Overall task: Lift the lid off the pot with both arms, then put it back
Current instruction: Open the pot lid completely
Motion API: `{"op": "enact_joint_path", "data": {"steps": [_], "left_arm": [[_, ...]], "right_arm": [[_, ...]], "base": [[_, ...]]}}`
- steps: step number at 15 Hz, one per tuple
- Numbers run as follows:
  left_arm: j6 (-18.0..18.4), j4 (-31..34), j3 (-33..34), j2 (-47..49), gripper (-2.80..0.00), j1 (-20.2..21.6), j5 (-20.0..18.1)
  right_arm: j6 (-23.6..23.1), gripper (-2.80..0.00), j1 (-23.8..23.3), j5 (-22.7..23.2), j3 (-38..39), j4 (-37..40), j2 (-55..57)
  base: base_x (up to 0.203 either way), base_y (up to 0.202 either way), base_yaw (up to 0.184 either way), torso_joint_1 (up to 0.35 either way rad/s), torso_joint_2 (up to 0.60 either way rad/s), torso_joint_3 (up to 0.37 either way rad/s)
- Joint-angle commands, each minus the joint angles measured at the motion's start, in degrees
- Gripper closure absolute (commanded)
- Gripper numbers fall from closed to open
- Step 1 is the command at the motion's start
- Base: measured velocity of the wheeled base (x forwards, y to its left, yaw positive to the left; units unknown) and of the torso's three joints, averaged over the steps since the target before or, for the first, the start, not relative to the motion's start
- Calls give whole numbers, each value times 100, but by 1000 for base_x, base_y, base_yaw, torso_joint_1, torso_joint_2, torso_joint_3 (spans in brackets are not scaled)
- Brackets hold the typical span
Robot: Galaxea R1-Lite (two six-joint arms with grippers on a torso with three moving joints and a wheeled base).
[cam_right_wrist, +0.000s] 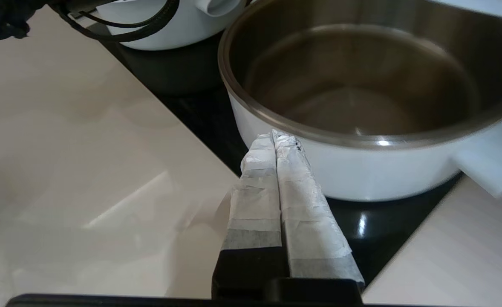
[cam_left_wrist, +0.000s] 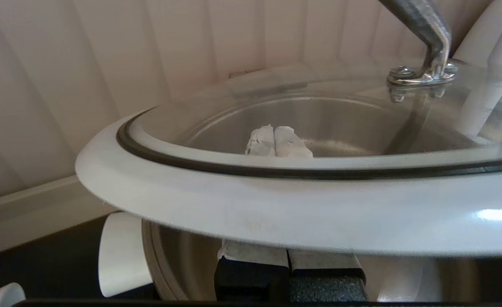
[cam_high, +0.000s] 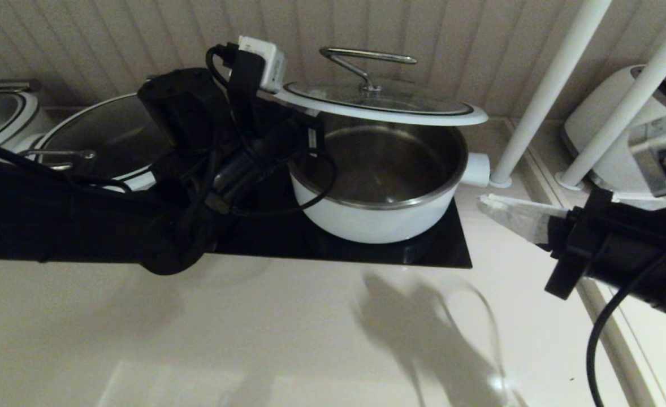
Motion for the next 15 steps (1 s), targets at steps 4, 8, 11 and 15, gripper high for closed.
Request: {"op": "enact_joint_path", "data": {"steps": [4,8,11,15], "left_arm": [[4,-46,8,-134,0,10,11],[4,-55,28,-134,0,2,11],[4,-55,43,-142,0,8,11],[4,-66,126,-183,0,10,11]], "right_arm": [[-25,0,67,-31,-168,-802,862],[-15,0,66,-55,-711,-970,1428],[-17,0,59,-320,-1554,-998,1987],[-35,0,58,-864,-2629,-1225,2691]], "base": [[0,0,0,0,0,0],[0,0,0,0,0,0],[0,0,0,0,0,0],[0,0,0,0,0,0]]}}
